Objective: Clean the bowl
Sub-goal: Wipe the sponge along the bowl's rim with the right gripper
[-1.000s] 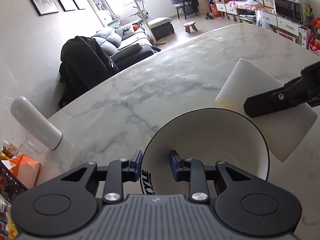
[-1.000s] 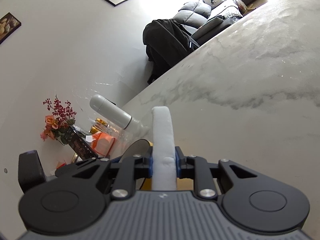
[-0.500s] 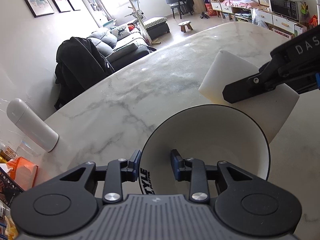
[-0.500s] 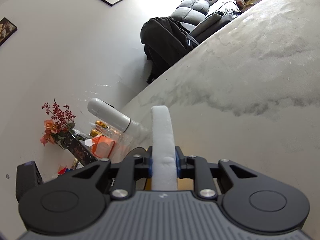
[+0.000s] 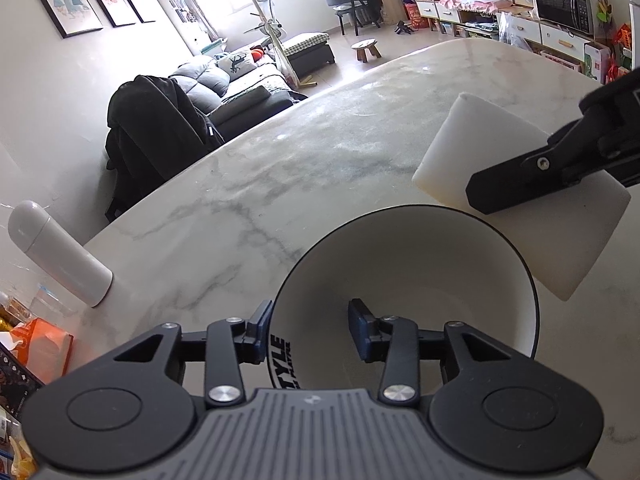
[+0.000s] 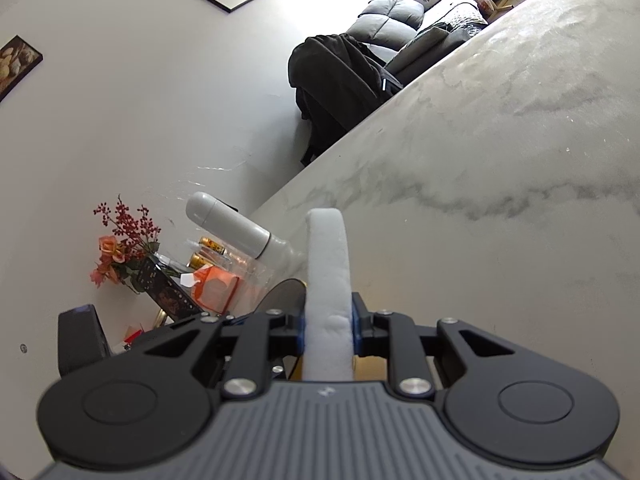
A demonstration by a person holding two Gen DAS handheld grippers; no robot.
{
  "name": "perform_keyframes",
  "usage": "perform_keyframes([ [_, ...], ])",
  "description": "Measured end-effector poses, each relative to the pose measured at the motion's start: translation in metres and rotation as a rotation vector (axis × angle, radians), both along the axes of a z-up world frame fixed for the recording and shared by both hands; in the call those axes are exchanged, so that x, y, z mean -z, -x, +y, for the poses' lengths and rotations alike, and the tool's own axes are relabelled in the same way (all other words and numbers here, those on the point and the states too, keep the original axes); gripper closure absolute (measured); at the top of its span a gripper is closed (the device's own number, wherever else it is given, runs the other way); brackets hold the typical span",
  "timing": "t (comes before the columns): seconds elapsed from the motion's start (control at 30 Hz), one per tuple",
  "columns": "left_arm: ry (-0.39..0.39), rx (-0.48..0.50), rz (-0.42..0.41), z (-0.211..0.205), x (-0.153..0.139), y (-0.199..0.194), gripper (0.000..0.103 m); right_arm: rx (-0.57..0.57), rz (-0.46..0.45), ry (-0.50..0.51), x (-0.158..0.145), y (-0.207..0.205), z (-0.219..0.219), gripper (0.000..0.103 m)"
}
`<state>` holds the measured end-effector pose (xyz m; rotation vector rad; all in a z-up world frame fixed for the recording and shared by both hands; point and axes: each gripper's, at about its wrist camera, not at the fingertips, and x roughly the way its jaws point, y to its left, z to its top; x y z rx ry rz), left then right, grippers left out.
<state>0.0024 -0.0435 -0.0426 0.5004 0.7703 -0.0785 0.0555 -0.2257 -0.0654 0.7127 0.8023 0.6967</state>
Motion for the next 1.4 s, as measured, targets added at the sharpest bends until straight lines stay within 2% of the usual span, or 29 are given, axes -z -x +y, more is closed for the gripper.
perform_keyframes([
  [0.3,0.0,-0.002,0.003,-0.001,-0.001,-0.002,0.062,-0.017,-0.01,0.021,-0.005,-0.02,0.011,0.08],
  [0.7,0.008,-0.003,0.004,0.0,-0.001,-0.001,0.061,-0.025,-0.005,0.003,0.0,0.001,-0.004,0.08],
  [1.1,0.1,-0.029,0.037,0.008,-0.007,-0.004,0.062,-0.039,-0.028,-0.008,-0.008,-0.015,0.002,0.08],
  [1.4,0.099,-0.036,0.036,0.005,-0.006,-0.003,0.062,-0.038,-0.012,-0.026,-0.001,-0.012,-0.002,0.08],
])
